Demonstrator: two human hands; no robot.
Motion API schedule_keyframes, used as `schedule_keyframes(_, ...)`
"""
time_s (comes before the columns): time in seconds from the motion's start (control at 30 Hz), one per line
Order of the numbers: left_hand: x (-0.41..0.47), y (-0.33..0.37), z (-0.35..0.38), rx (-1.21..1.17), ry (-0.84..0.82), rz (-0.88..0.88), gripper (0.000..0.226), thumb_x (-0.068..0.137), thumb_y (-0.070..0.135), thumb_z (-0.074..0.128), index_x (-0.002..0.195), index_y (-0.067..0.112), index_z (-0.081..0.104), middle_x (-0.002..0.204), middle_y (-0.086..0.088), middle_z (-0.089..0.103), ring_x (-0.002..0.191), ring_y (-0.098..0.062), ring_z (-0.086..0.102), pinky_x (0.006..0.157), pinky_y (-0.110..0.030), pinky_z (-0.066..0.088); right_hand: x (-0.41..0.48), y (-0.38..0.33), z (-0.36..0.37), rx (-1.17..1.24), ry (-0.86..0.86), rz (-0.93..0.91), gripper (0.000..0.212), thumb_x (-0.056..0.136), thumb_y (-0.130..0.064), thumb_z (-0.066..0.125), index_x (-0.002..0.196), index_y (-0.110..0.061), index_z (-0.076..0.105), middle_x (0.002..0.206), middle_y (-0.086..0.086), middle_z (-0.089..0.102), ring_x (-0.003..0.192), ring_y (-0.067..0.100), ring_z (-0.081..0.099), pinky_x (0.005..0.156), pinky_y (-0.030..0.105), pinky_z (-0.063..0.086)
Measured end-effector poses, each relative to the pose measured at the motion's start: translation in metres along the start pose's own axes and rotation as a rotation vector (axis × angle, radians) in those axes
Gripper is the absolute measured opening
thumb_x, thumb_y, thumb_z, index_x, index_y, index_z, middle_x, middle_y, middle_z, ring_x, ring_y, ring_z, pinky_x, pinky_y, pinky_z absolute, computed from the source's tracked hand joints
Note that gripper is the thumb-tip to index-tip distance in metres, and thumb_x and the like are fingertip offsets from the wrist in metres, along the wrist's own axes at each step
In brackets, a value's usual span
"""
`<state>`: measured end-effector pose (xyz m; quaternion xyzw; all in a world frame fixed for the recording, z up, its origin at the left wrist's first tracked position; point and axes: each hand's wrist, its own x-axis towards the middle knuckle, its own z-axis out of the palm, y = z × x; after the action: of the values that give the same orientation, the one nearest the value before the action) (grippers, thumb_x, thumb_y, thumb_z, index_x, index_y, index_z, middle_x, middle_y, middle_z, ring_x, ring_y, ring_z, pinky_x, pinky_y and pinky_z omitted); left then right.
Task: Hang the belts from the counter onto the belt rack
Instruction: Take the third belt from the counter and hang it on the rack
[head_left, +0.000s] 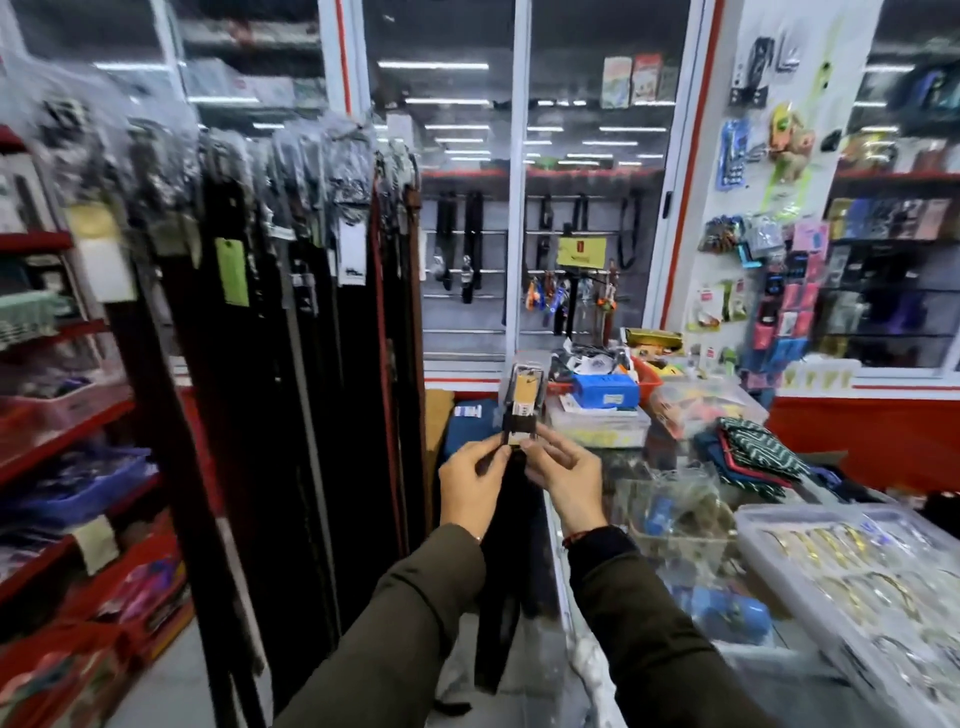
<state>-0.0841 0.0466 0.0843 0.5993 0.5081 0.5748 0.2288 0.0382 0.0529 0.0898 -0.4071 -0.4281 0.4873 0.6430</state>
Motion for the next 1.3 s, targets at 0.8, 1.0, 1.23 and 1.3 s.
schedule_keyframes(0.8,0.118,0.147,-0.166,-0.184,0.338,0.299,0.03,0.088,0.017,0.074,0.116,0.006,0.073,0.106,-0.004,0.076,0.085,-0.005,0.069,0.081,-0.022,0.056,0.021,-0.173,0.187,0.222,-0.373,-0.244,0.04,0.09,-0.005,0.062,0.13,-0.006,0.057,0.113,0.022,0.067,0.104,0.029,0.064,0.098,0.044,0.05)
schedule_keyframes(1.0,0.116,0.163,-0.17,-0.309,0.314,0.227,0.028,0.089,0.016,0.072,0.115,0.003,0.073,0.095,-0.01,0.075,0.075,-0.007,0.067,0.054,-0.013,0.054,0.027,-0.185,0.196,0.149,-0.346,-0.259,0.039,0.087,-0.013,0.068,0.125,-0.007,0.063,0.11,0.017,0.072,0.09,0.022,0.067,0.088,0.039,0.055)
schedule_keyframes(1.23,0.107,0.155,-0.169,-0.434,0.273,0.117,0.028,0.09,0.014,0.071,0.116,0.002,0.072,0.098,-0.011,0.073,0.087,-0.02,0.07,0.053,-0.015,0.056,0.029,-0.175,0.199,0.076,-0.291,-0.254,0.032,0.085,-0.013,0.069,0.117,-0.007,0.068,0.111,0.022,0.071,0.108,0.036,0.068,0.099,0.054,0.051)
schedule_keyframes(1.3,0.109,0.153,-0.172,-0.384,0.267,0.126,0.028,0.091,0.014,0.069,0.117,0.002,0.071,0.1,-0.012,0.073,0.088,-0.021,0.07,0.055,-0.017,0.059,0.031,-0.174,0.199,-0.012,-0.257,-0.323,0.032,0.086,-0.017,0.069,0.118,-0.011,0.068,0.103,0.018,0.073,0.103,0.035,0.07,0.094,0.056,0.053)
